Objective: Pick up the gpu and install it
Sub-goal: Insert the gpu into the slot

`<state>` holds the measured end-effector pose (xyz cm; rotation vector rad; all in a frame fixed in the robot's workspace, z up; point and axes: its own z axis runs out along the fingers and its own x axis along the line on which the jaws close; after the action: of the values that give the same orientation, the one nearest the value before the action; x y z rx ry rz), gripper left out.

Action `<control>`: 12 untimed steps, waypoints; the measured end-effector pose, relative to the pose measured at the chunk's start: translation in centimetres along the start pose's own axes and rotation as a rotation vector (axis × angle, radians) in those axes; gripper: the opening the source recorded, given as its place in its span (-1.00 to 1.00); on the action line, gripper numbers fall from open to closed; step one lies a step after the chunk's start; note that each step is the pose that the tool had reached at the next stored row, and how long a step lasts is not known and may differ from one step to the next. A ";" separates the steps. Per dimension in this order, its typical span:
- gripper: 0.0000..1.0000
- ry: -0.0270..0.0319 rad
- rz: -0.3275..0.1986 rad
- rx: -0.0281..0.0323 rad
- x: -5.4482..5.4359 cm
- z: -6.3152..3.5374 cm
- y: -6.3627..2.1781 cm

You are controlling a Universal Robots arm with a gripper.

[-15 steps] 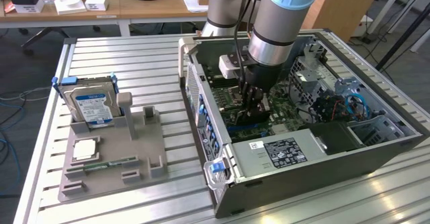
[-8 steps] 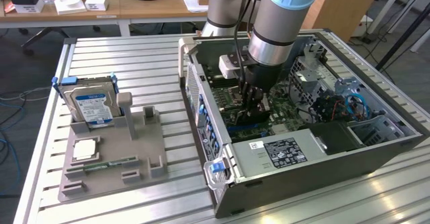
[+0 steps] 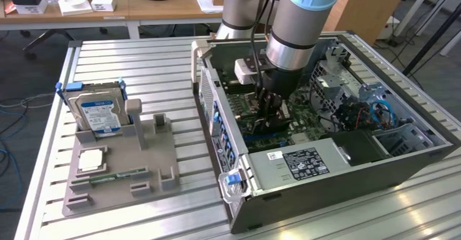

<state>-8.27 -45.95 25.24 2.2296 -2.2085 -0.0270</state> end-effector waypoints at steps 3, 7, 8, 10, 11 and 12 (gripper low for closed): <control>-0.21 -0.0001 0.000 0.0000 0.0 0.00 0.00; -0.21 0.0000 0.000 0.0000 0.0 0.00 0.00; -0.21 0.0000 0.000 0.0000 0.0 0.00 0.00; -0.21 0.0000 0.000 0.0000 0.0 -0.03 0.00; -0.21 -0.0001 0.000 0.0000 0.0 -0.12 0.00; -0.21 0.0000 0.000 0.0000 0.0 -0.27 0.00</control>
<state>-8.26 -45.94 25.51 2.2297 -2.2085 -0.0270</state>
